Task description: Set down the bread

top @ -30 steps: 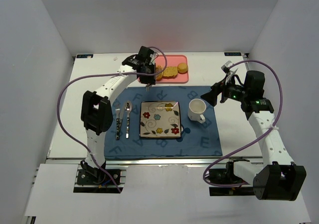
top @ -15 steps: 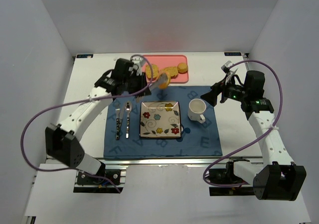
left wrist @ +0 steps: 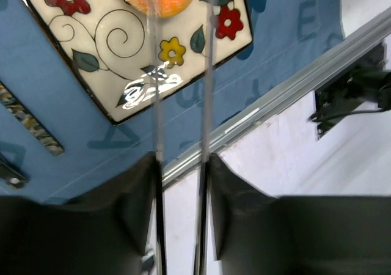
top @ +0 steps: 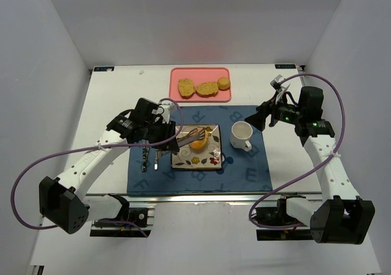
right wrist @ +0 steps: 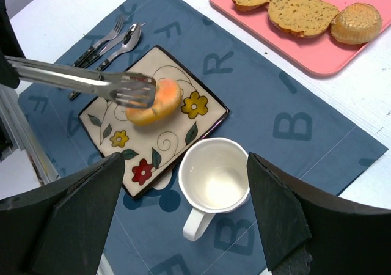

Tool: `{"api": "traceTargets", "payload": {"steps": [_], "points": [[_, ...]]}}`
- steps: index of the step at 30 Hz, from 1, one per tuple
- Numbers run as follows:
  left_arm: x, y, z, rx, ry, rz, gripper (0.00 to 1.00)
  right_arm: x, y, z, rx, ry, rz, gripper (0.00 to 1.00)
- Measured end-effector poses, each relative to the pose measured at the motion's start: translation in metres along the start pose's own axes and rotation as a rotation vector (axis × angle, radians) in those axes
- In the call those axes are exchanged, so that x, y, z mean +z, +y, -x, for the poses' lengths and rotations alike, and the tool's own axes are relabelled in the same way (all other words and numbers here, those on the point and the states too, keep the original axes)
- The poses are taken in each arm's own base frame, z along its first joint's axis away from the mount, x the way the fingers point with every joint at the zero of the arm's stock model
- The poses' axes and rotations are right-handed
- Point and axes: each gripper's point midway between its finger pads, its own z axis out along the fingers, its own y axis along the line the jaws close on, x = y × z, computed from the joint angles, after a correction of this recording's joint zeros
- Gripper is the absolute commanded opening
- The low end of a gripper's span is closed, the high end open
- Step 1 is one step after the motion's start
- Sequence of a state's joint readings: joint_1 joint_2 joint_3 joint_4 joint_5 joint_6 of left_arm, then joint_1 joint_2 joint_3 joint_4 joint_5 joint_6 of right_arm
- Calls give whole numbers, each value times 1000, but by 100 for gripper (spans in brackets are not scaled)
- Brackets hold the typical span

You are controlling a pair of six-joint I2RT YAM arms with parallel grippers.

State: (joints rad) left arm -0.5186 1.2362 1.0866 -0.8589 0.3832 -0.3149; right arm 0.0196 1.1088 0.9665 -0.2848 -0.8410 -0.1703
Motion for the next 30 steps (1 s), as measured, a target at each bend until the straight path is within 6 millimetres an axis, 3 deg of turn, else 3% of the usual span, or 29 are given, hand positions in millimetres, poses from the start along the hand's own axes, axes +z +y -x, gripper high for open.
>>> {"api": "traceTargets", "payload": {"steps": [3, 5, 10, 13, 18, 20, 23, 26, 30], "points": [[0, 0, -3, 9, 9, 5, 59, 0, 0, 0, 2, 0, 0, 86], [0, 1, -3, 15, 8, 19, 59, 0, 0, 0, 2, 0, 0, 86], [-7, 1, 7, 33, -20, 44, 48, 0, 0, 0, 2, 0, 0, 86], [-17, -7, 32, 66, -92, 44, 44, 0, 0, 0, 2, 0, 0, 86], [-18, -22, 100, 154, -219, 46, 44, 0, 0, 0, 2, 0, 0, 86], [-6, -22, 132, 197, -246, 62, 44, 0, 0, 0, 2, -1, 0, 86], [29, -11, 170, 284, -243, 110, 48, 0, 0, 0, 1, 0, 0, 86], [70, 10, 190, 381, -200, 176, 52, 0, 0, 0, -3, 0, -1, 86], [112, 33, 194, 465, -137, 227, 56, 0, 0, 0, -8, -1, -2, 86]]}}
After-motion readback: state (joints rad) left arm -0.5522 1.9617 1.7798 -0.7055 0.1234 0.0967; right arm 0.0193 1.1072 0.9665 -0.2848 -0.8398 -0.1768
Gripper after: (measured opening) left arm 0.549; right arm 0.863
